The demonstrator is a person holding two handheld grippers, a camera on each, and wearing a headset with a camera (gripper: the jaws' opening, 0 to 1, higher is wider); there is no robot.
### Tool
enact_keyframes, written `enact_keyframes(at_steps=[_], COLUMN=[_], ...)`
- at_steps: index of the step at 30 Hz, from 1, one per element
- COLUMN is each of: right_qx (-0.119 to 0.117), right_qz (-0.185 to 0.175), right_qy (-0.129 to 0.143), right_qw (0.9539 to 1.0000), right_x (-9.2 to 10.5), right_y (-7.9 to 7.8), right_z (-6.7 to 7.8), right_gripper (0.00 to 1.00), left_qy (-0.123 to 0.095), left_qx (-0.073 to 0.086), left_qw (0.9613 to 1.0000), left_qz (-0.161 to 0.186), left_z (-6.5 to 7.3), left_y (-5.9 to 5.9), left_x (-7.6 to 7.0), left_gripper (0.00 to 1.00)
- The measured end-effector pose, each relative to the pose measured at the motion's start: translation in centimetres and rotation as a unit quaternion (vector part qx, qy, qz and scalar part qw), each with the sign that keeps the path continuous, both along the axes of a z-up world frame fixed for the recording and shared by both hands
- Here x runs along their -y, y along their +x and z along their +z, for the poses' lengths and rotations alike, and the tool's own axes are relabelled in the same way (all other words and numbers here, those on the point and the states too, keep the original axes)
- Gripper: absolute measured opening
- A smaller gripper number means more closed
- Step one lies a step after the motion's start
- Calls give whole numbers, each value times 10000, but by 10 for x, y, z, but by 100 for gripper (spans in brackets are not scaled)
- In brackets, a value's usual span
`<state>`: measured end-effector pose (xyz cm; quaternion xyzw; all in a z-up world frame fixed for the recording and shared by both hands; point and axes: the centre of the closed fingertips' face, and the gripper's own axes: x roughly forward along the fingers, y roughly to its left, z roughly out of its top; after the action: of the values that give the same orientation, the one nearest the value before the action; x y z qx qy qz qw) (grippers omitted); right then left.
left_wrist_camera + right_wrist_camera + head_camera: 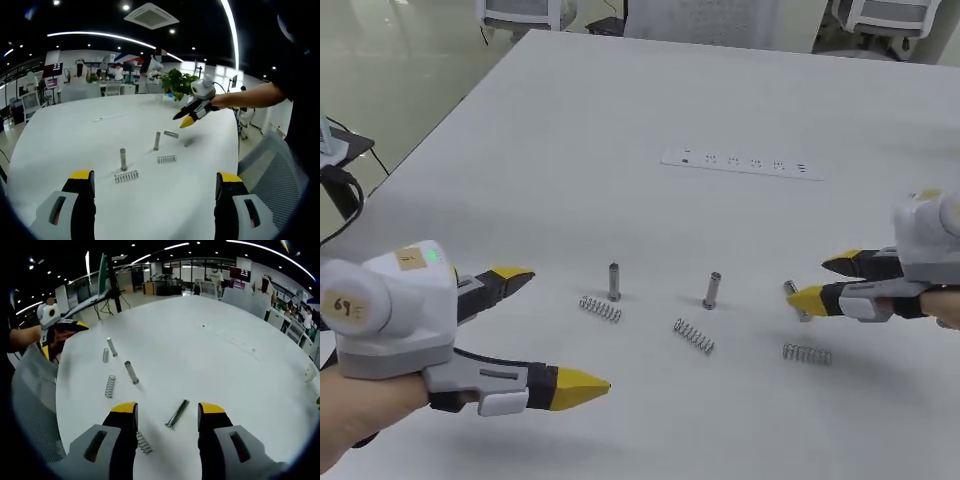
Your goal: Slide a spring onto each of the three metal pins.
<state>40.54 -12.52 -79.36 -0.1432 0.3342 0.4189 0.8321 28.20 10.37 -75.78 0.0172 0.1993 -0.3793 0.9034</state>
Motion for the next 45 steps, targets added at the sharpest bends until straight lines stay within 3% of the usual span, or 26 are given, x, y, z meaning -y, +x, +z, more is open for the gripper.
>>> enact_keyframes(at_steps=[6,13,27,36,39,45], right_qx=[-477,-778,-1015,-1030,-997,-1084], right_qz=[-496,-812,-1001,-1042,-1084,-1183], right_qy=[15,-45,-302,-473,-667,-686], right_qw=[9976,9936,9893,9881,9868,9847], right_x=[2,2,5,4,9,7], right_y=[12,22,30,36,41,37], right_z=[-13,-28,-49,-53,-57,-58], right_gripper=[39,29,20,14,13,8], left_qy=[-5,-13,-18,-5,-11,-33], left_qx=[-11,-17,-17,-45,-50,-71], left_qw=[10000,10000,10000,10000,10000,10000], left_qz=[-4,-23,-15,-13,-2,21], left_z=[-1,-2,-1,-2,-2,-4], left_y=[1,1,3,2,2,0], left_x=[0,2,0,-1,-1,-2], left_gripper=[98,98,98,98,98,98])
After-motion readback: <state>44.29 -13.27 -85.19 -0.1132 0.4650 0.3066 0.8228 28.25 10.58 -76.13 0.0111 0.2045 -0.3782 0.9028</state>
